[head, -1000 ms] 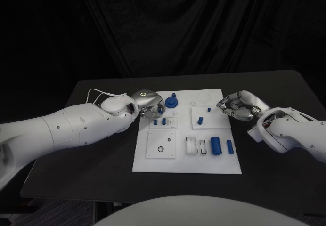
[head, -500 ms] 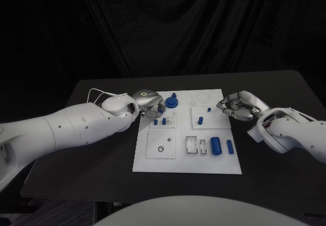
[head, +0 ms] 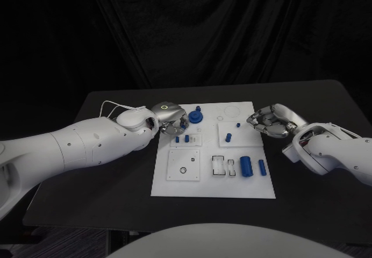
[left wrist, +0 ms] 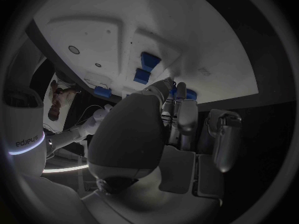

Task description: Assemble the parts on the task board

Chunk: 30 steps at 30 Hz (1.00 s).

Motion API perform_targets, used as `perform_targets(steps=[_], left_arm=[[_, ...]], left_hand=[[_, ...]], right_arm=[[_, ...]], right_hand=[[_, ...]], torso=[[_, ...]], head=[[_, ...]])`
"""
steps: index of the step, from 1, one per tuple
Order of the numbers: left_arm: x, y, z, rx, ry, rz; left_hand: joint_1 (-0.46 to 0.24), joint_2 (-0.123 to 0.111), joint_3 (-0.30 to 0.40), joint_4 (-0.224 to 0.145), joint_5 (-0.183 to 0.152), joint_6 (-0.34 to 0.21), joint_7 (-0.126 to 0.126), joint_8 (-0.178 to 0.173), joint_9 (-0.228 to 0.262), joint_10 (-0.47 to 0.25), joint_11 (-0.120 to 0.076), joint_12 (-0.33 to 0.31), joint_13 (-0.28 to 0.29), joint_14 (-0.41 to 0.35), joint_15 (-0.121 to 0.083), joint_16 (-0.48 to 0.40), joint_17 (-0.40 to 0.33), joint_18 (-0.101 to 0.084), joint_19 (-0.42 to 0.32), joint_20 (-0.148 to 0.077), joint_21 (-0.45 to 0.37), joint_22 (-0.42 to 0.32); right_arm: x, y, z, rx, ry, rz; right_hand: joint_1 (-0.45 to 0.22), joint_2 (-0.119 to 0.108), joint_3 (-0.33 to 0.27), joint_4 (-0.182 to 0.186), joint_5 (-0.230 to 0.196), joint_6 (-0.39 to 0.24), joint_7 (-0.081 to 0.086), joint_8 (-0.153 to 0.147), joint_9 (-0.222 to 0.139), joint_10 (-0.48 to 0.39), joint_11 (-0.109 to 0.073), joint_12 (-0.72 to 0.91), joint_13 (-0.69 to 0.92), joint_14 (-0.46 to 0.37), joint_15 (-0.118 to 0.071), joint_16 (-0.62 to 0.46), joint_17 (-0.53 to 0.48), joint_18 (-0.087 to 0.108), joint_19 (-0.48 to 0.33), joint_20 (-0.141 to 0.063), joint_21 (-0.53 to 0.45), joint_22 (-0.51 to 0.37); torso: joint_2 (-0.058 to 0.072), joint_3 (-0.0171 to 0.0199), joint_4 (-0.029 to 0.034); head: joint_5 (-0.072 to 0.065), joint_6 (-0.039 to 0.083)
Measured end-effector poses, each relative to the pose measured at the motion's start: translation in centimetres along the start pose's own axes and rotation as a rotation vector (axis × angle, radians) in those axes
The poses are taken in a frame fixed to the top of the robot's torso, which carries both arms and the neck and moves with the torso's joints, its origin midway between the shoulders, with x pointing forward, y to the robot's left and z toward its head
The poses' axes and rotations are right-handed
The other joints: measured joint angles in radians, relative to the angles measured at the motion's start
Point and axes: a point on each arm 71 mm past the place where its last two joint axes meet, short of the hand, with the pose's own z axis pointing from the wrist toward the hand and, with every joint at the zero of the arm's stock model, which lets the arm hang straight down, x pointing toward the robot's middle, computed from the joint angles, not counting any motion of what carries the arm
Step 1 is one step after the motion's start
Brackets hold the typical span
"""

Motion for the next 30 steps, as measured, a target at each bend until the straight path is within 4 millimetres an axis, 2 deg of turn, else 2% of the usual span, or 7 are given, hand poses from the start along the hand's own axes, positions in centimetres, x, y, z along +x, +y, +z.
perform_targets(steps=[15,26,30], left_arm=[[0.03,-0.10,0.03,0.002,0.006,-0.002],[0.30,-0.29,0.09,0.004,0.018,-0.005],[0.34,-0.29,0.09,0.004,0.021,-0.005]], left_hand=[[-0.004,0.004,-0.003,-0.003,-0.013,-0.007,0.000,-0.011,-0.006,-0.004,0.004,-0.004,-0.003,-0.005,0.002,-0.007,-0.013,0.000,0.000,0.000,0.000,0.000],[-0.011,0.000,-0.007,0.001,-0.043,-0.024,-0.002,-0.022,-0.012,-0.007,0.007,-0.012,-0.006,-0.008,-0.002,-0.015,-0.018,0.000,0.000,-0.007,0.000,0.000],[-0.011,0.000,-0.007,0.001,-0.043,-0.025,-0.003,-0.023,-0.014,-0.011,0.011,-0.019,-0.009,-0.008,-0.002,-0.015,-0.018,0.000,0.000,-0.007,0.000,0.000]], right_arm=[[0.06,-0.01,0.02,0.003,0.006,0.001],[0.10,-0.03,0.04,0.007,0.010,0.002],[0.12,-0.03,0.05,0.007,0.011,0.002]], right_hand=[[0.000,0.000,0.000,0.000,0.000,0.000,0.000,0.004,0.001,0.000,0.000,-0.004,0.000,0.000,0.000,0.000,0.000,0.000,-0.004,0.004,0.000,0.000],[0.000,0.000,0.003,-0.003,0.000,0.000,0.000,0.004,0.001,0.000,0.000,-0.004,0.000,0.000,0.000,0.000,0.000,0.000,-0.004,0.004,-0.004,0.000],[0.000,0.000,0.003,-0.003,0.000,0.000,0.000,0.004,0.001,0.000,0.000,-0.004,0.000,0.000,0.000,0.000,0.000,0.000,-0.004,0.004,-0.004,0.000]], torso=[[0.000,0.0001,0.0001],[0.000,0.0000,0.0005],[0.000,0.0000,0.0005]], head=[[-0.004,0.000],[-0.002,0.000],[-0.002,0.000]])
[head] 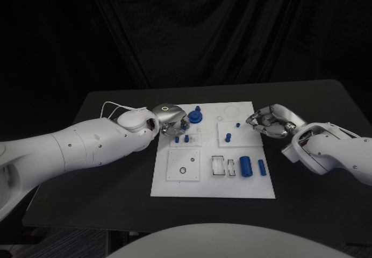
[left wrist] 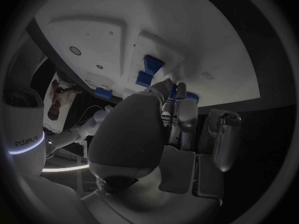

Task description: Assemble the parts on the task board

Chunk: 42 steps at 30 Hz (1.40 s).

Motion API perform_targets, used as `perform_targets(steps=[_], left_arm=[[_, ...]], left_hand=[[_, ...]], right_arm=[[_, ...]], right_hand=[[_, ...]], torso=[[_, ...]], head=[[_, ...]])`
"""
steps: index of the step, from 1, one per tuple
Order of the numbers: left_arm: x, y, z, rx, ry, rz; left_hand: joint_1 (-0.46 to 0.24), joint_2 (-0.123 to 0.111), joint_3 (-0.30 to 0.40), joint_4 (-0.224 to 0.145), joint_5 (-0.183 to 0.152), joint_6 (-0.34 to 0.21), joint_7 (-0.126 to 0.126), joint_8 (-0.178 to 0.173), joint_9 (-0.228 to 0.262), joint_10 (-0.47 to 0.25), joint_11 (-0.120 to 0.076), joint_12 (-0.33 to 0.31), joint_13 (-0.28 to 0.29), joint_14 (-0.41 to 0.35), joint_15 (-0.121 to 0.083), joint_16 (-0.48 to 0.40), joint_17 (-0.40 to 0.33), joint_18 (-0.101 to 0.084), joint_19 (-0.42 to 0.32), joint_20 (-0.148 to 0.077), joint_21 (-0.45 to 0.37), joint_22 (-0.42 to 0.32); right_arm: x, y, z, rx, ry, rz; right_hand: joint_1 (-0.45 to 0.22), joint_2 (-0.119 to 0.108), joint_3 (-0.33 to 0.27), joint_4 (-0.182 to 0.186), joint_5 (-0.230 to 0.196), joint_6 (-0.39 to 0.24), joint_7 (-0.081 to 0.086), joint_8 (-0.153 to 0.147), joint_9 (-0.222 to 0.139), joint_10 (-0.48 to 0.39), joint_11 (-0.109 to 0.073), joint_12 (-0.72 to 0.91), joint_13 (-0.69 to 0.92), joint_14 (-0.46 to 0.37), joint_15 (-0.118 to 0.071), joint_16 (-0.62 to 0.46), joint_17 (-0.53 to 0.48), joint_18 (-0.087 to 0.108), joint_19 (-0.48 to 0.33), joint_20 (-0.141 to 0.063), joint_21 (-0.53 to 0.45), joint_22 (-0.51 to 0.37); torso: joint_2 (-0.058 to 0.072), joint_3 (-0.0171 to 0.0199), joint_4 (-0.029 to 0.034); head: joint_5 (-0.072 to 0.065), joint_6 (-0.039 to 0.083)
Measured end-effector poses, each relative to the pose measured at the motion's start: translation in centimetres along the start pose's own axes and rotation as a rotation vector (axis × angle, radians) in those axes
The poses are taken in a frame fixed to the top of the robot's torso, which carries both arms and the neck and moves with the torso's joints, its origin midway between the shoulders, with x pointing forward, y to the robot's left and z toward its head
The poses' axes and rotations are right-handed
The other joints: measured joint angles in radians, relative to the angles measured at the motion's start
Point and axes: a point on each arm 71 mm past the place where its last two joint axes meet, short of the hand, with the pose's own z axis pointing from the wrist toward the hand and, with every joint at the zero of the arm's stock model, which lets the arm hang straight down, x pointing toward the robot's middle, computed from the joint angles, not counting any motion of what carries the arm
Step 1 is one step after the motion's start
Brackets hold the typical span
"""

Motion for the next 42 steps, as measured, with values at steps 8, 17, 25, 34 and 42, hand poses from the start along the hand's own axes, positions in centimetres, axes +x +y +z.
perform_targets(steps=[8,17,25,34,42], left_arm=[[0.0,0.0,0.0,-0.002,0.005,-0.001],[0.4,0.2,-0.2,-0.017,0.018,-0.002],[0.3,1.6,-1.0,-0.059,-0.006,0.006],[-0.7,4.4,-3.7,-0.118,-0.156,0.044],[-1.9,5.6,-8.0,-0.110,-0.337,-0.001]], left_hand=[[0.000,0.000,0.000,0.000,-0.005,-0.007,-0.001,0.000,-0.001,-0.005,-0.002,0.000,0.000,0.000,0.000,0.000,-0.001,0.000,0.000,0.000,0.000,0.000],[-0.022,-0.022,-0.008,0.008,-0.017,-0.133,-0.024,-0.006,-0.041,-0.087,0.028,-0.057,-0.024,-0.021,0.021,-0.023,-0.027,0.000,-0.001,-0.041,0.000,0.000],[-0.039,-0.040,-0.043,0.017,-0.050,-0.317,-0.085,-0.006,-0.111,-0.201,0.052,-0.093,-0.032,-0.038,0.038,-0.033,-0.048,0.000,-0.001,-0.104,0.000,0.000],[-0.029,-0.037,-0.092,0.019,-0.050,-0.396,-0.129,-0.006,-0.168,-0.327,0.053,-0.098,-0.016,-0.073,0.035,-0.052,-0.079,0.000,0.000,-0.111,0.000,0.000],[0.024,-0.019,-0.096,0.042,0.010,-0.273,-0.094,0.006,-0.200,-0.385,0.042,0.040,0.037,-0.404,0.040,-0.364,-0.390,0.029,-0.333,-0.011,0.041,0.000]], right_arm=[[0.0,0.0,0.0,0.003,0.003,0.000],[0.0,0.0,0.0,0.004,0.005,0.001],[-0.1,-0.1,-0.1,0.007,0.004,0.001],[-0.5,-0.4,-0.8,0.014,-0.003,0.002],[-2.3,0.3,-1.2,-0.003,-0.032,-0.010]], right_hand=[[0.000,0.000,0.000,0.000,0.000,0.000,0.000,0.000,0.001,0.000,0.000,0.000,0.000,0.000,0.000,0.000,0.000,0.000,0.000,0.000,0.000,0.000],[0.000,0.000,0.000,0.000,0.000,0.000,0.000,0.000,0.001,0.000,0.000,-0.004,0.000,0.000,0.000,-0.004,0.000,0.000,0.000,0.000,0.000,0.000],[0.000,0.000,0.000,0.000,0.000,0.000,0.000,0.000,0.001,0.000,0.000,-0.004,0.000,0.000,0.000,-0.004,0.000,0.000,0.000,0.000,0.000,0.000],[0.000,0.000,0.000,0.000,0.000,0.000,0.000,0.004,0.001,0.000,0.000,-0.004,0.000,0.000,0.000,-0.004,0.000,0.000,0.000,0.000,-0.004,0.000],[0.010,-0.010,0.009,-0.009,0.000,0.004,-0.004,0.013,0.005,0.000,0.000,-0.039,0.002,0.000,0.000,-0.015,0.000,0.000,-0.006,0.002,-0.024,0.000]], torso=[[0.000,-0.0001,0.0005],[0.000,-0.0003,0.0005],[0.000,-0.0003,0.0005],[0.000,-0.0010,0.0005],[0.001,-0.0027,0.0000]], head=[[0.000,0.000],[0.002,0.000],[0.001,0.000],[0.006,0.000],[-0.008,0.000]])
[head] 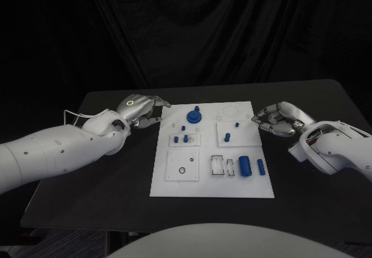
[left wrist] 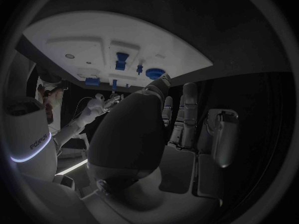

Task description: Assemble the parts on the task board

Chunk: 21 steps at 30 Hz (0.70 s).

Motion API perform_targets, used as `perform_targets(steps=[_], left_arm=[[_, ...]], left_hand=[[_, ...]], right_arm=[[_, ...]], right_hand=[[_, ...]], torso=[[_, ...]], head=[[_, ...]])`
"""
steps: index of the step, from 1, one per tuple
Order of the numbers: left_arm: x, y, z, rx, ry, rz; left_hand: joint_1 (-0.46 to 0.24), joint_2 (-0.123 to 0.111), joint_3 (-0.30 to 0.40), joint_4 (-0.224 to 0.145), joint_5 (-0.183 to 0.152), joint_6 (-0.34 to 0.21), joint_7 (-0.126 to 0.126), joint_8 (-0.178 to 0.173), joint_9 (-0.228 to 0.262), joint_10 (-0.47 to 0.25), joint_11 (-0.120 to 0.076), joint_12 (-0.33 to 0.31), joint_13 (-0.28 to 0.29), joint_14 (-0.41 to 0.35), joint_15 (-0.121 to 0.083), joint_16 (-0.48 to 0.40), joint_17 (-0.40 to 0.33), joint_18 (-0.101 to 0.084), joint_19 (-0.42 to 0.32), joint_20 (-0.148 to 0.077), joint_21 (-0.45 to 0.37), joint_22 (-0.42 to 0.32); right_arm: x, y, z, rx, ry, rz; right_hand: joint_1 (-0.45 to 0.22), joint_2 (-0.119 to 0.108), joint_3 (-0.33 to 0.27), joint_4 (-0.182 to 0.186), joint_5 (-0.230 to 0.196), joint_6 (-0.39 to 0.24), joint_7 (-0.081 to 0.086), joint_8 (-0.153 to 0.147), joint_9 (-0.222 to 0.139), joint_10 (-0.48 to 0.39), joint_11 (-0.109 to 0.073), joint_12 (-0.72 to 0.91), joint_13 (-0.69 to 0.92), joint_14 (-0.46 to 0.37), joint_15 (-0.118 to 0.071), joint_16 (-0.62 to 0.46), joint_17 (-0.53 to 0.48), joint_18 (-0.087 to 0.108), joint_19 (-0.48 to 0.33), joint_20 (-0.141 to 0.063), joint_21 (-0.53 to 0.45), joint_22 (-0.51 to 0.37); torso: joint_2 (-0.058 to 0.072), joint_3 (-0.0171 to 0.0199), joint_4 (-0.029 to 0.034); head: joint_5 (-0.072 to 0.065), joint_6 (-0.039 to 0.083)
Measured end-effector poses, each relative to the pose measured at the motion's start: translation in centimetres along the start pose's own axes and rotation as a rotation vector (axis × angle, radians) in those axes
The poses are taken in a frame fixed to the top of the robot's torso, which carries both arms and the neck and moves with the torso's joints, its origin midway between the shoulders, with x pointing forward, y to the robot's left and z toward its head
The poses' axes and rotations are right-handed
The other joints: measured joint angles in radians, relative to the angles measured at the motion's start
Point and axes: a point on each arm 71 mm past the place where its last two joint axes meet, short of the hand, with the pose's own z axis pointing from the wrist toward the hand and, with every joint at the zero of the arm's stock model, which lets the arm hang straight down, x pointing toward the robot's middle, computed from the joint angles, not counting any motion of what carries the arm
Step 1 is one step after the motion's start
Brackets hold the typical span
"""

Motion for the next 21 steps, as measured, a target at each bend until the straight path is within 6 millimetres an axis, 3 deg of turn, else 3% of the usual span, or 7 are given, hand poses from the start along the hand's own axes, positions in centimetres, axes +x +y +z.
perform_targets(steps=[4,6,8,11,16,19,21], left_arm=[[-1.3,0.2,-2.1,0.008,-0.064,-0.109],[-1.9,0.1,-3.0,0.013,-0.093,-0.188],[-2.3,-0.1,-3.7,0.017,-0.118,-0.267],[-2.8,-0.4,-4.4,0.009,-0.144,-0.410],[-2.7,-0.8,-4.7,-0.052,-0.131,-0.737],[-2.4,-1.5,-4.6,-0.068,-0.102,-0.935],[-2.2,-2.0,-4.5,-0.069,-0.081,-1.050]], left_hand=[[-0.001,0.002,0.022,0.031,0.037,0.085,0.053,0.008,-0.017,-0.013,-0.006,0.076,0.001,-0.157,0.042,-0.197,-0.112,0.082,-0.515,-0.010,0.027,0.000],[-0.014,0.015,0.026,0.048,0.058,0.116,0.063,0.012,-0.023,-0.023,-0.017,0.093,-0.012,-0.240,0.054,-0.270,-0.158,0.081,-0.645,-0.007,-0.018,0.000],[-0.017,0.034,0.021,0.061,0.092,0.133,0.063,0.009,-0.035,-0.053,0.003,0.106,-0.035,-0.332,0.065,-0.349,-0.217,0.081,-0.743,-0.005,-0.124,-0.030],[-0.029,0.046,0.010,0.071,0.119,0.135,0.061,0.000,-0.045,-0.096,0.036,0.107,-0.061,-0.407,0.085,-0.410,-0.272,0.081,-0.844,0.003,-0.269,-0.088],[-0.065,0.120,-0.045,0.096,0.242,0.087,0.087,-0.004,-0.082,-0.236,0.118,0.106,-0.157,-0.570,0.150,-0.537,-0.415,0.056,-0.996,0.042,-0.589,-0.268],[-0.092,0.157,-0.081,0.099,0.251,0.054,0.106,-0.009,-0.110,-0.296,0.114,0.094,-0.222,-0.670,0.156,-0.632,-0.516,0.056,-1.023,0.056,-0.703,-0.346],[-0.100,0.182,-0.106,0.100,0.266,0.011,0.111,-0.009,-0.135,-0.341,0.094,0.060,-0.281,-0.709,0.148,-0.673,-0.567,0.056,-1.023,0.056,-0.767,-0.392]], right_arm=[[-2.0,1.7,0.8,-0.037,-0.033,-0.032],[-2.8,2.7,1.2,-0.052,-0.039,-0.060],[-3.2,3.5,1.5,-0.058,-0.035,-0.091],[-3.5,4.7,2.2,-0.060,-0.011,-0.160],[-2.8,6.0,3.1,-0.052,0.048,-0.328],[-2.2,6.2,3.5,-0.043,0.071,-0.432],[-1.8,6.2,3.6,-0.036,0.082,-0.490]], right_hand=[[0.013,-0.029,0.008,-0.008,-0.024,0.008,0.004,0.013,0.003,-0.193,0.004,-0.188,-0.020,0.000,0.000,-0.047,0.000,0.020,-0.045,0.002,-0.083,0.000],[0.022,-0.047,0.017,-0.014,-0.024,0.016,0.002,0.020,0.007,-0.350,0.009,-0.314,-0.112,-0.001,0.006,-0.082,0.000,0.024,-0.077,0.005,-0.143,0.001],[0.025,-0.070,0.033,-0.016,-0.010,0.008,0.010,0.020,0.008,-0.547,0.020,-0.481,-0.256,-0.007,0.019,-0.142,0.000,0.049,-0.123,0.011,-0.225,0.001],[0.032,-0.090,0.051,-0.026,0.024,0.002,0.017,0.021,0.012,-0.692,0.031,-0.617,-0.366,-0.058,0.033,-0.229,-0.006,0.063,-0.184,0.020,-0.325,0.001],[0.033,-0.131,0.072,-0.055,0.065,-0.008,0.025,0.026,0.020,-0.761,0.043,-0.730,-0.471,-0.115,0.043,-0.287,-0.056,0.078,-0.242,0.032,-0.412,0.001],[0.041,-0.139,0.088,-0.078,0.068,-0.013,0.020,0.026,0.021,-0.771,0.048,-0.758,-0.504,-0.115,0.043,-0.287,-0.058,0.078,-0.242,0.032,-0.409,0.001],[0.036,-0.164,0.146,-0.085,-0.060,-0.029,0.022,0.018,0.019,-0.783,0.051,-0.783,-0.534,-0.124,0.047,-0.285,-0.064,0.078,-0.248,0.031,-0.405,0.001]], torso=[[0.001,-0.0020,0.0016],[0.002,-0.0033,0.0034],[0.004,-0.0046,0.0058],[0.006,-0.0065,0.0085],[0.012,-0.0127,0.0134],[0.016,-0.0174,0.0174],[0.018,-0.0211,0.0215]], head=[[-0.010,0.000],[-0.013,0.000],[-0.015,0.000],[-0.018,0.000],[-0.024,0.000],[-0.030,0.000],[-0.037,0.000]])
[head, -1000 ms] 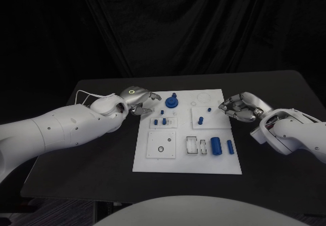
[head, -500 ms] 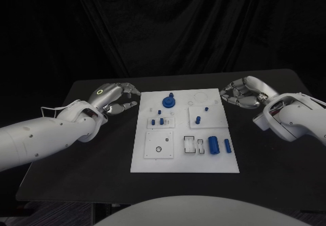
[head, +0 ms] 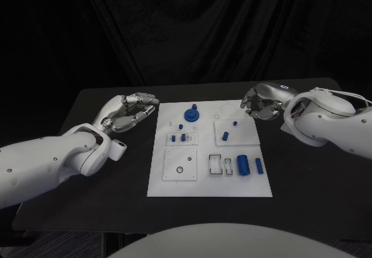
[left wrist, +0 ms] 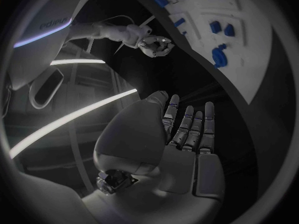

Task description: Assemble the parts on the task board

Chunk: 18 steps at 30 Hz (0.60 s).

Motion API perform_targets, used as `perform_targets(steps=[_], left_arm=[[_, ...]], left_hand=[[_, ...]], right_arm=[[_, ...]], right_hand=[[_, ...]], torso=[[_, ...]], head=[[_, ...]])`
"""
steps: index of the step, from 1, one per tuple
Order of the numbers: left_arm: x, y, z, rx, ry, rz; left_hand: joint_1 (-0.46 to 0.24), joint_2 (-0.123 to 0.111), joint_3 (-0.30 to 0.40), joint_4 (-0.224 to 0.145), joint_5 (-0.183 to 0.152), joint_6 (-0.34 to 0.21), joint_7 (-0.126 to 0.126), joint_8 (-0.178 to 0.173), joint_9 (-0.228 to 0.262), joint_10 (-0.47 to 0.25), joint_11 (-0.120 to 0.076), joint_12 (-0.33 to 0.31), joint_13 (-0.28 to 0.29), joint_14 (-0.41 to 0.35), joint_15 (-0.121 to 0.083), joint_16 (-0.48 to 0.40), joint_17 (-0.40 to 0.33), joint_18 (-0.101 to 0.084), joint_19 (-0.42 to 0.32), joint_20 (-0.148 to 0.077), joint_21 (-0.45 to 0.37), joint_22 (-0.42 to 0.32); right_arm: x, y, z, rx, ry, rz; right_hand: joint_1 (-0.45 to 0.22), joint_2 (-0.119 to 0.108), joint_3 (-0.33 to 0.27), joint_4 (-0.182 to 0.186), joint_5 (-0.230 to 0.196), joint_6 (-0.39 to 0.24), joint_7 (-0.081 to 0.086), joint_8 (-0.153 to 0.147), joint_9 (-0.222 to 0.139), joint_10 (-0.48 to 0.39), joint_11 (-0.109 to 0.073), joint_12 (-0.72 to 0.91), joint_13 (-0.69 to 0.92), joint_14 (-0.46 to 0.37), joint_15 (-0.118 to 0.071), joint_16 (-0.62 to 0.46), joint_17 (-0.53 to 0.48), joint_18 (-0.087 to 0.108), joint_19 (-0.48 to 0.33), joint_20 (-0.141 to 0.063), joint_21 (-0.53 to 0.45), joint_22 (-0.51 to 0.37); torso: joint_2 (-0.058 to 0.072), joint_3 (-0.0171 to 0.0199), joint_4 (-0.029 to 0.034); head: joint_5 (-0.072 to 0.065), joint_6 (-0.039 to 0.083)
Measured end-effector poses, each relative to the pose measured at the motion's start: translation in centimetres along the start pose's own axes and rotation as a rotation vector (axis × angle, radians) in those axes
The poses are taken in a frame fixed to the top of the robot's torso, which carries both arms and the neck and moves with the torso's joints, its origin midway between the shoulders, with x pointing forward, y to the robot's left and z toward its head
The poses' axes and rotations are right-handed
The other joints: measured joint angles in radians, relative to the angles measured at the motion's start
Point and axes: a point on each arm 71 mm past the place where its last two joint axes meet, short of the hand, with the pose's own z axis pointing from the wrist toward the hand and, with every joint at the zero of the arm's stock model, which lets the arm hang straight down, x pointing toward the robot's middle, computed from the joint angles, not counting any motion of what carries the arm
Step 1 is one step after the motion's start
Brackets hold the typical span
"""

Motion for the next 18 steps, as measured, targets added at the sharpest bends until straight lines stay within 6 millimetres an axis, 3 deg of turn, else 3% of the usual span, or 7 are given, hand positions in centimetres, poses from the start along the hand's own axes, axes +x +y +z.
perform_targets(steps=[2,4,6,7,8,13,18], left_arm=[[0.6,-0.1,-0.1,-0.010,0.017,-0.088],[1.4,-0.1,-0.4,-0.021,0.037,-0.178],[2.0,-0.1,-0.9,-0.031,0.053,-0.251],[2.2,-0.1,-1.0,-0.035,0.058,-0.277],[2.3,-0.1,-1.2,-0.038,0.062,-0.300],[2.7,-0.2,-1.7,-0.045,0.075,-0.384],[2.9,-0.3,-2.0,-0.047,0.082,-0.424]], left_hand=[[0.001,0.013,-0.021,0.000,0.008,-0.061,0.006,-0.003,-0.025,-0.023,-0.013,-0.019,-0.040,-0.017,-0.004,-0.020,-0.030,0.000,-0.005,0.005,-0.045,-0.031],[0.000,0.026,-0.041,-0.001,0.018,-0.150,0.001,-0.009,-0.052,-0.047,-0.015,-0.038,-0.070,-0.036,0.000,-0.035,-0.051,0.000,-0.010,0.010,-0.080,-0.055],[-0.019,0.045,-0.078,-0.001,0.023,-0.283,-0.029,-0.019,-0.089,-0.075,-0.012,-0.059,-0.101,-0.062,0.003,-0.053,-0.069,0.002,-0.022,0.022,-0.131,-0.089],[-0.024,0.050,-0.093,0.000,0.029,-0.324,-0.042,-0.021,-0.101,-0.084,-0.012,-0.064,-0.111,-0.072,0.002,-0.060,-0.075,0.018,-0.025,0.025,-0.149,-0.101],[-0.033,0.059,-0.112,0.001,0.033,-0.366,-0.059,-0.026,-0.112,-0.096,-0.018,-0.076,-0.122,-0.084,0.001,-0.072,-0.078,0.018,-0.025,0.025,-0.166,-0.113],[-0.035,0.075,-0.168,0.000,0.039,-0.419,-0.084,-0.026,-0.128,-0.126,-0.034,-0.097,-0.137,-0.112,-0.006,-0.097,-0.083,0.018,-0.048,0.030,-0.231,-0.153],[-0.027,0.083,-0.210,-0.004,0.043,-0.437,-0.102,-0.026,-0.129,-0.146,-0.050,-0.109,-0.140,-0.141,-0.013,-0.125,-0.088,0.034,-0.083,0.025,-0.332,-0.248]], right_arm=[[0.5,0.1,0.0,0.005,0.011,-0.040],[1.2,0.2,0.0,0.009,0.022,-0.079],[1.6,0.3,-0.1,0.010,0.028,-0.110],[1.7,0.4,-0.1,0.009,0.029,-0.122],[1.8,0.5,-0.1,0.008,0.029,-0.132],[2.1,0.8,-0.3,0.004,0.025,-0.169],[2.4,0.7,-0.4,0.009,0.028,-0.188]], right_hand=[[-0.018,-0.024,0.041,0.001,-0.052,-0.007,0.000,-0.006,-0.004,-0.007,0.007,-0.015,-0.020,0.000,0.000,0.007,-0.003,0.000,-0.003,0.003,0.004,0.000],[-0.031,-0.037,0.062,0.001,-0.069,-0.007,0.000,-0.006,-0.005,-0.010,0.010,-0.018,-0.030,0.000,0.000,0.007,-0.006,0.000,-0.003,0.003,0.005,0.000],[-0.044,-0.050,0.072,0.004,-0.080,-0.011,-0.004,-0.006,-0.005,-0.022,0.014,-0.027,-0.039,0.000,0.000,0.014,-0.006,0.000,-0.003,0.003,0.009,0.000],[-0.049,-0.055,0.077,0.004,-0.086,-0.012,-0.005,-0.007,-0.005,-0.026,0.015,-0.029,-0.044,0.000,0.000,0.015,-0.007,0.000,0.000,0.006,0.009,0.000],[-0.053,-0.059,0.081,0.004,-0.094,-0.013,-0.005,-0.011,-0.005,-0.030,0.016,-0.030,-0.049,0.000,0.000,0.015,-0.007,0.000,0.000,0.007,0.009,0.000],[-0.074,-0.079,0.088,0.003,-0.119,-0.036,-0.007,-0.026,-0.012,-0.056,0.020,-0.040,-0.068,0.000,0.000,0.022,-0.011,0.000,0.004,0.010,0.012,0.000],[-0.086,-0.082,0.088,0.003,-0.136,-0.044,-0.005,-0.034,-0.016,-0.064,0.021,-0.044,-0.081,0.002,0.006,0.030,-0.013,0.000,0.007,0.014,0.015,0.000]], torso=[[0.003,-0.0055,0.0060],[0.007,-0.0120,0.0128],[0.010,-0.0176,0.0192],[0.011,-0.0217,0.0244],[0.012,-0.0248,0.0281],[0.020,-0.0410,0.0473],[0.028,-0.0557,0.0595]], head=[[-0.010,0.000],[-0.023,0.000],[-0.033,0.000],[-0.039,0.000],[-0.044,0.000],[-0.066,0.000],[-0.081,0.000]])
